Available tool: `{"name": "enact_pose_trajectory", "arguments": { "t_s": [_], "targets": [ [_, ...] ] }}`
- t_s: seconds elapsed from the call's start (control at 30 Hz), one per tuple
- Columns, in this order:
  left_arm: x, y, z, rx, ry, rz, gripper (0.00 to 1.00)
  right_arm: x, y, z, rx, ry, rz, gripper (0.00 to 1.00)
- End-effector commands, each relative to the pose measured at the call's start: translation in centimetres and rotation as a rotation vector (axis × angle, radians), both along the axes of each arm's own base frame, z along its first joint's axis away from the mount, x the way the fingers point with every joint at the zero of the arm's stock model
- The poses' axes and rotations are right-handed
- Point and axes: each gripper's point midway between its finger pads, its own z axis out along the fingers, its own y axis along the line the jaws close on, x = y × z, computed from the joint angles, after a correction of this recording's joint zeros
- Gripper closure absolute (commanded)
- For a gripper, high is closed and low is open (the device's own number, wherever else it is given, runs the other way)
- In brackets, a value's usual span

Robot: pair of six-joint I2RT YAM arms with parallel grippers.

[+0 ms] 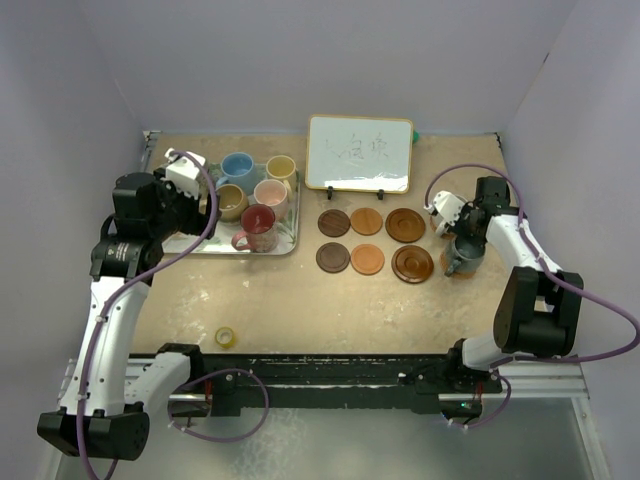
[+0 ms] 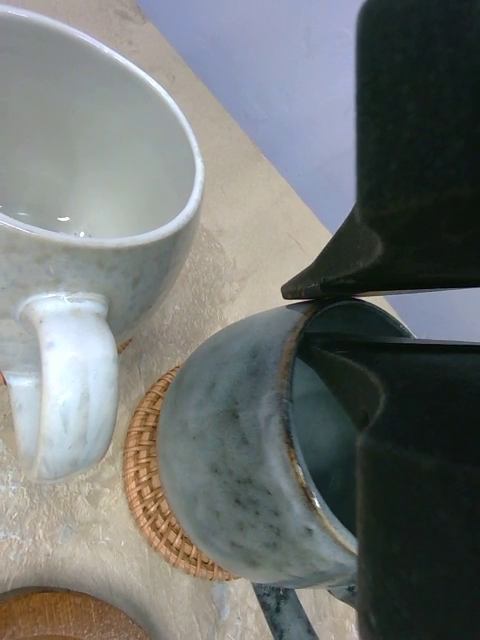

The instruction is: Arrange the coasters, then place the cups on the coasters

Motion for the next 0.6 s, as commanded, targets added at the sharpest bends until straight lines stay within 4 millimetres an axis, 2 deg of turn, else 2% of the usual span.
{"name": "enact_pose_trajectory", "arguments": {
  "t_s": [0.0,0.23,0.4,0.57],
  "targets": [
    [0.3,0.1,1.0,0.004,-0.053,-0.003,0.22,1.1,0.0,2.7,-0.004,-0.072,0.013,0.77],
    [0.5,0.1,0.8,0.004,-0.046,-0.005,0.22,1.0,-0.2,4.4,-0.005,-0.086,-0.009,0.66],
    [1.1,0.3,0.5,0.018,-0.030,-0.002,0.22,1.1,-0.3,7.8,0.001,-0.130,-0.055,0.55],
    [2.0,0.4,0.2,0.051,-0.018,-0.013,0.22,0.0,1.9,11.0,0.128,-0.147,-0.091,0.46]
  ]
}}
